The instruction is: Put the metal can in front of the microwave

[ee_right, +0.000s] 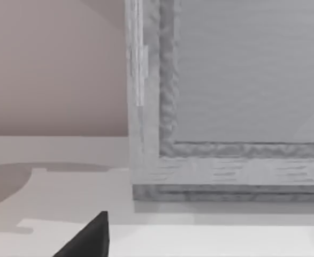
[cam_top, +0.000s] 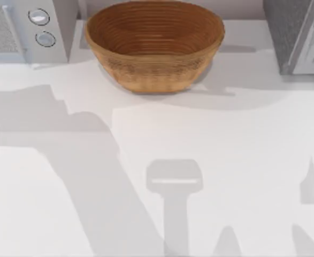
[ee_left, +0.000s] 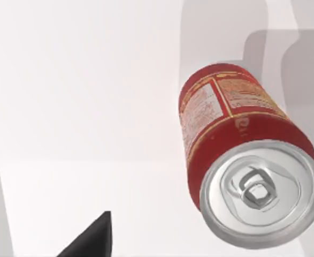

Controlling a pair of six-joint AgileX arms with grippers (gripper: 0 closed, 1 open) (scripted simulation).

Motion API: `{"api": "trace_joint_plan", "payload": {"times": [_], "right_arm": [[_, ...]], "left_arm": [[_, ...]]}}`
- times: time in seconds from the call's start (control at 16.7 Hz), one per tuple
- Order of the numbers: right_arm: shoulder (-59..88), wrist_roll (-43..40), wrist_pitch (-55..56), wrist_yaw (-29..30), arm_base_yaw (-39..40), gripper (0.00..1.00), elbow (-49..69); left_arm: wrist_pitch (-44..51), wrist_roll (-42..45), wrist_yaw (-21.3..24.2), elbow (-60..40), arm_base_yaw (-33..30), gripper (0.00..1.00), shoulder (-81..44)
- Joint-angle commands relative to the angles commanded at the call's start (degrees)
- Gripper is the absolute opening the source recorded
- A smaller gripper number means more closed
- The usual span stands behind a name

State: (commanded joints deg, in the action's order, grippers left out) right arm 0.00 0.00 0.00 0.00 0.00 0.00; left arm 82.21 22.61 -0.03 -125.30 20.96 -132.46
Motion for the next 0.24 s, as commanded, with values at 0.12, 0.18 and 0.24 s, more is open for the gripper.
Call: {"api": "trace_joint_plan", "payload": {"times": [0.12,0.18,0.24], "right_arm": [[0.0,0.0,0.0,0.0,0.0,1.0,0.0],[0.0,0.0,0.0,0.0,0.0,1.0,0.0],[0.0,0.0,0.0,0.0,0.0,1.0,0.0]], "left_arm": [[3.26,0.04,-0.05,-3.45,-0.14,1.0,-0.23],[4.05,0.05,-0.1,-4.28,-0.16,1.0,-0.38],[4.27,0.05,-0.12,-4.51,-0.16,1.0,-0.45]]}}
